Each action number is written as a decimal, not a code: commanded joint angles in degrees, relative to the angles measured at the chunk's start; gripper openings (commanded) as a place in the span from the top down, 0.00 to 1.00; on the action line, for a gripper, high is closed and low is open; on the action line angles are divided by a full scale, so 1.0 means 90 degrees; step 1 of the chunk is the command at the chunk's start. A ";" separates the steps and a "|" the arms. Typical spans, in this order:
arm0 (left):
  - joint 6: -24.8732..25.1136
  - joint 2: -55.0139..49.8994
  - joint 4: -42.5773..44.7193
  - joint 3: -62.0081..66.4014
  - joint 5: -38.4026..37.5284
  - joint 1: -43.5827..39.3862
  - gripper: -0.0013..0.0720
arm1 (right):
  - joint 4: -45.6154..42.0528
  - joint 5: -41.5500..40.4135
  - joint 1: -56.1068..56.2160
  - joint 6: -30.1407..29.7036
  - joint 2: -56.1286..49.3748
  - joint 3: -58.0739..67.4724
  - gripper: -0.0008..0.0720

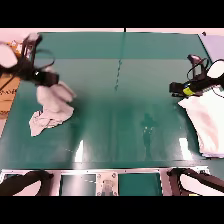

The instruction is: Fold the shirts.

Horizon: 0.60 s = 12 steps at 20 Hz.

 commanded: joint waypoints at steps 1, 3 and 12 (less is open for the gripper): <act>-0.0498 -0.0007 -0.0158 0.1076 0.0420 -0.1583 0.96 | -0.0029 0.0318 -0.0255 -0.0005 0.0032 0.0449 0.98; -0.0522 -0.0097 -0.0359 0.1073 0.0976 -0.2356 0.96 | -0.0027 0.0342 -0.0435 -0.0005 0.0112 0.0503 0.98; -0.0323 -0.2166 -0.2171 0.1073 0.1661 -0.3232 0.00 | -0.0053 0.0741 -0.0646 -0.0010 0.0143 0.0500 0.66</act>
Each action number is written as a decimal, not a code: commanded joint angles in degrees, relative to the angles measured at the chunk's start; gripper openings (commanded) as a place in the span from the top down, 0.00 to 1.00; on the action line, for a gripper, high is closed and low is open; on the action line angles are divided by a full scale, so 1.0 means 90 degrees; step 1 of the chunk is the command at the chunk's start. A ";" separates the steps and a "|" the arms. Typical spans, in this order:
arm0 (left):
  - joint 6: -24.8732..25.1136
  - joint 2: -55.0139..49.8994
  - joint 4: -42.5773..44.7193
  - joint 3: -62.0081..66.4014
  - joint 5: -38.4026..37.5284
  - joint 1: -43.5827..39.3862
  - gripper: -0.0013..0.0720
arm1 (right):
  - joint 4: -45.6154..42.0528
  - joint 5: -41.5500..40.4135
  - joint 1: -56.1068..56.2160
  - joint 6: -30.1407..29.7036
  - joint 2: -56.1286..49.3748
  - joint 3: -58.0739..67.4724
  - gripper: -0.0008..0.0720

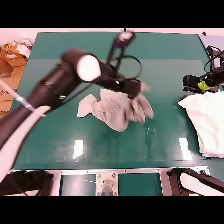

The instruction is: Fold the shirts.

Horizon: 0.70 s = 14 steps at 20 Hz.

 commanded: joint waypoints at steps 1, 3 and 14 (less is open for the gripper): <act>0.0046 -0.0435 -0.0452 0.0039 -0.0316 0.0202 0.00 | -0.0051 0.0401 -0.0056 -0.0022 0.0005 0.0012 0.59; 0.0095 -0.0345 -0.0406 0.0114 -0.1173 0.0845 0.00 | -0.0049 0.0571 -0.0063 -0.0022 0.0007 -0.0036 0.59; 0.0971 -0.0634 -0.0792 -0.1275 -0.0478 0.3400 0.00 | 0.1127 -0.0933 -0.0044 -0.0272 -0.0175 -0.2793 0.35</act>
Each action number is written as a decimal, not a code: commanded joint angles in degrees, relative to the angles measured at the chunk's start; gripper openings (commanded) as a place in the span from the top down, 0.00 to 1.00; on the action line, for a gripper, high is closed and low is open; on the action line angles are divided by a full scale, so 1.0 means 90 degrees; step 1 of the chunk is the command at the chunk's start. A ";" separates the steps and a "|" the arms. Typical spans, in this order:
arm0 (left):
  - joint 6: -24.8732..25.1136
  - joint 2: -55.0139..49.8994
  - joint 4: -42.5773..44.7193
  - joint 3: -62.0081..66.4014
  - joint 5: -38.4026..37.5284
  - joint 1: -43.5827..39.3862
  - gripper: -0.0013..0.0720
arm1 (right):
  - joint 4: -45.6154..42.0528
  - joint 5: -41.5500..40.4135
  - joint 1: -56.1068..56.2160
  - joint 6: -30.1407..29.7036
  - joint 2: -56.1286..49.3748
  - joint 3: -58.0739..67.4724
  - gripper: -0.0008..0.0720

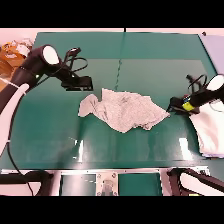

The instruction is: Fold the shirts.

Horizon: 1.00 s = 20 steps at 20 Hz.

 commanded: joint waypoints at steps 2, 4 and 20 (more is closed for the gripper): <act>0.0942 -0.0685 -0.1326 -0.0338 0.0712 0.0301 0.00 | 0.0316 -0.0799 0.0000 -0.0049 -0.0265 -0.0833 0.35; 0.1231 -0.1088 -0.1753 -0.0338 0.0369 0.0299 0.00 | 0.0464 -0.0996 0.0002 -0.0126 -0.0449 -0.0852 0.35; 0.1545 -0.1336 -0.1292 -0.0328 0.0510 -0.0753 0.96 | 0.0610 -0.1523 -0.0197 -0.0457 -0.1037 -0.0639 0.49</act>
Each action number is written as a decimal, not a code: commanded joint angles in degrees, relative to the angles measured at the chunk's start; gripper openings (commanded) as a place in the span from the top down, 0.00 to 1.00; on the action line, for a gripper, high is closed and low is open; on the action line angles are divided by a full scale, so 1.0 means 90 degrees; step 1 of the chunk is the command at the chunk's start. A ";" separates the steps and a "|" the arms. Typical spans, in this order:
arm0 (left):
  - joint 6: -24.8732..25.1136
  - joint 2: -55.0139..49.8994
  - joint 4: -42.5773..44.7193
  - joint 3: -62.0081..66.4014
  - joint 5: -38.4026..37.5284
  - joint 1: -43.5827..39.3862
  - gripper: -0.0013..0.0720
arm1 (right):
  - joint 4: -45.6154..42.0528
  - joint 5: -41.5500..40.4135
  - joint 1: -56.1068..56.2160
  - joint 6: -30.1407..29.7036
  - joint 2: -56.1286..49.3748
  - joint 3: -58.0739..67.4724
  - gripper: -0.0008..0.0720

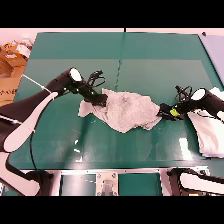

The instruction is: Fold the shirts.

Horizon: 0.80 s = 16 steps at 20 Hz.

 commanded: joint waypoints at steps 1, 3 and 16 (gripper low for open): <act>0.0005 0.0002 0.0420 0.0017 0.0075 0.0109 0.96 | -0.0104 0.0100 -0.0221 -0.0015 -0.0010 0.0070 0.49; -0.0070 0.0017 0.0437 0.0017 0.0022 0.0347 0.96 | -0.0104 0.0250 -0.0469 -0.0017 -0.0010 0.0070 0.48; -0.0396 0.0134 0.0879 0.0787 -0.0503 0.0996 0.96 | 0.1117 -0.0697 -0.0741 -0.0964 -0.0163 0.0549 0.98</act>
